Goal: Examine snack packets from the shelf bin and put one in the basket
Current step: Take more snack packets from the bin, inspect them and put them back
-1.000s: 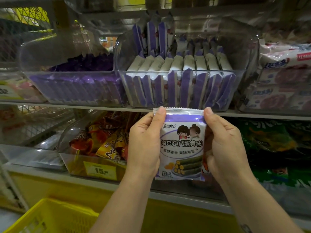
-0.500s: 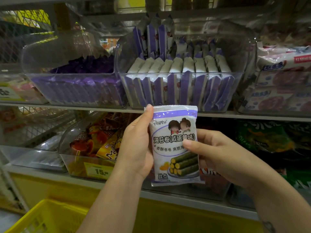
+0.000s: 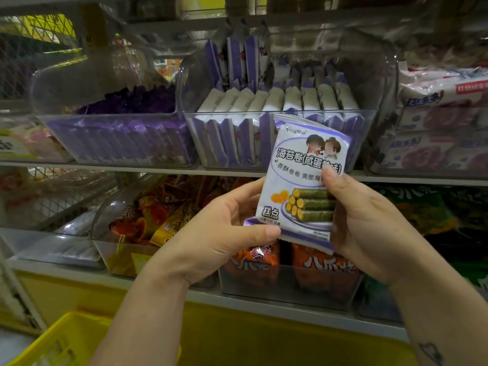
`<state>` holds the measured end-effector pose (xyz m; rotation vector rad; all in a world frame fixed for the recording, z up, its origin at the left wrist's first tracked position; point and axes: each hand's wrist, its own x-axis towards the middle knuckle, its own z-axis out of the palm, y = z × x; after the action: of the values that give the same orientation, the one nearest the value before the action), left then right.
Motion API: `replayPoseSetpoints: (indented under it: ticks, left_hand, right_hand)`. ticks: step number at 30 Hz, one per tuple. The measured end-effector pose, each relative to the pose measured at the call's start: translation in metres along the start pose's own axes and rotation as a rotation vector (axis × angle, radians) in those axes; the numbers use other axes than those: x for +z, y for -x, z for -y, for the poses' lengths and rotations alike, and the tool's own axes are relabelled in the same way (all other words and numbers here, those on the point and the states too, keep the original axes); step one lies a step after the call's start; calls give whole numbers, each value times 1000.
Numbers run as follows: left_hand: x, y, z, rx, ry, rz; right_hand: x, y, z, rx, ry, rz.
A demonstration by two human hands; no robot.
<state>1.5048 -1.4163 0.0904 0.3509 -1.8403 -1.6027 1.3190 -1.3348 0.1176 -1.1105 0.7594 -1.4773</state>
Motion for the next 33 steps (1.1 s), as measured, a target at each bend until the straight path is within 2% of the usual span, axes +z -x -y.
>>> replayPoseSetpoints:
  ticks: [9,11,14,16,20,23,26,30,33]
  left_hand:
    - [-5,3,-2,34,-151,23]
    - [-8,5,-7,60,-180,-33]
    - [-4,6,-16,184,-232,-201]
    - [7,4,-17,211,-266,-169]
    - [26,0,-9,114,-341,-101]
    - [21,0,-7,141,-206,-110]
    - [12,2,-4,170,-89,-115]
    - [9,5,-5,130,144,32]
    - [6,7,-5,90,230,105]
  right_hand:
    - [-2,0,-3,-41,35,-10]
    - [-2,-2,-4,-106,178,-47]
    - [5,-1,-8,-226,483,-129]
    - [11,-1,-14,-290,534,-130]
    - [19,-2,-24,-318,517,-14]
    - [18,-2,-22,-268,505,59]
    - [16,-4,-19,-302,541,5]
    - [11,-6,-19,-333,555,-70]
    - [6,-7,-20,-282,453,-92]
